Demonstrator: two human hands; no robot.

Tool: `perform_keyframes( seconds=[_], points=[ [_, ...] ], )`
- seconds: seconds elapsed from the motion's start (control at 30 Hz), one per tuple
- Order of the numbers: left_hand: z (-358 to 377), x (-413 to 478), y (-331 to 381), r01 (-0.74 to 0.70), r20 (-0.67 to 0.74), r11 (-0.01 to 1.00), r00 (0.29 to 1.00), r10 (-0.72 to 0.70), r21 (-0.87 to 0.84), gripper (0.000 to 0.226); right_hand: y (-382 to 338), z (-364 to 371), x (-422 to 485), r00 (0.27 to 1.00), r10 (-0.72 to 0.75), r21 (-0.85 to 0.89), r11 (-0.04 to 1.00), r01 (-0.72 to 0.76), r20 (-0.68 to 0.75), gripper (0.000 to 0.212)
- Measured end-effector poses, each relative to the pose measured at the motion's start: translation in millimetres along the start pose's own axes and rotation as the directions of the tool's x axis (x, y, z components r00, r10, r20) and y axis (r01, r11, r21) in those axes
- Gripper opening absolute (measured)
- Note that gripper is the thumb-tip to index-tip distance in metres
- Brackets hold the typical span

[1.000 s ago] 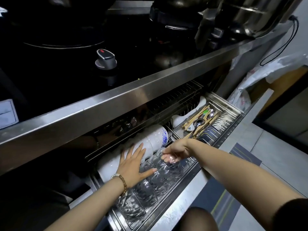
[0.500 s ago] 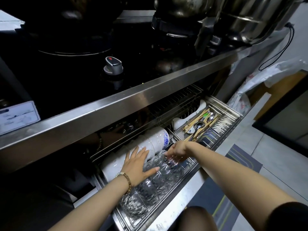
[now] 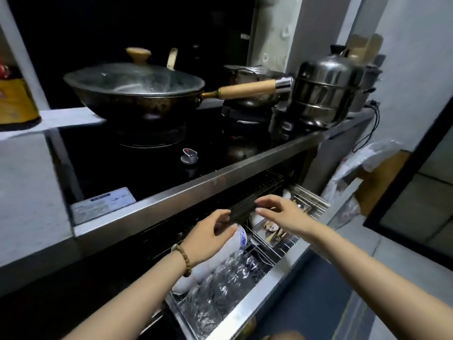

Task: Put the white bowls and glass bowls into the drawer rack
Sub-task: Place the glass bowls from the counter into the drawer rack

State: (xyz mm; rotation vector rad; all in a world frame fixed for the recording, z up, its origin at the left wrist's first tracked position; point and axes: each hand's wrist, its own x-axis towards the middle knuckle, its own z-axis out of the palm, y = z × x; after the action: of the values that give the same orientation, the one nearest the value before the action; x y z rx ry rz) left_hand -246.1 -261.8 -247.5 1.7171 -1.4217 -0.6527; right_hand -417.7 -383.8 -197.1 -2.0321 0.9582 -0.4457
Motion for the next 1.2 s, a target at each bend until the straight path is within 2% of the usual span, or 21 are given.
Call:
perform_keyframes(
  seconds=[0.2,0.37,0.6,0.9,1.03,1.2],
  points=[
    [-85.0,-43.4,60.4,-0.177,-0.171,0.981,0.967,0.188,0.080,0.043,-90.0,3.0,-22.3,0.966,-0.259,-0.026,0.966,0.259,-0.020,0.032],
    [-169.4,-94.2,78.9,-0.148,-0.320,0.966,0.924,0.211,0.210,0.046,-163.5,39.0,-25.9,0.911,-0.411,-0.041,0.910,0.413,0.045,0.039],
    [-267.5,-172.0,55.0,0.028,-0.518,0.960,0.846,0.126,0.278,0.046,-251.3,112.0,-24.5,0.835,-0.522,-0.002,0.848,0.530,0.174,0.047],
    [-341.7,-256.7,-8.9,0.320,-0.729,0.878,0.683,0.047,0.356,0.049,-318.1,211.3,-23.4,0.766,-0.569,0.061,0.812,0.580,0.300,0.050],
    [-357.0,-277.9,-33.5,0.378,-0.761,0.895,0.645,-0.072,0.236,0.060,-332.1,246.8,-21.5,0.739,-0.571,0.073,0.806,0.588,0.357,0.050],
    [-359.7,-290.7,-58.2,0.366,-0.715,0.930,0.661,-0.228,0.042,0.074,-338.1,281.0,-15.5,0.677,-0.591,0.070,0.773,0.630,0.439,0.039]
  ],
)
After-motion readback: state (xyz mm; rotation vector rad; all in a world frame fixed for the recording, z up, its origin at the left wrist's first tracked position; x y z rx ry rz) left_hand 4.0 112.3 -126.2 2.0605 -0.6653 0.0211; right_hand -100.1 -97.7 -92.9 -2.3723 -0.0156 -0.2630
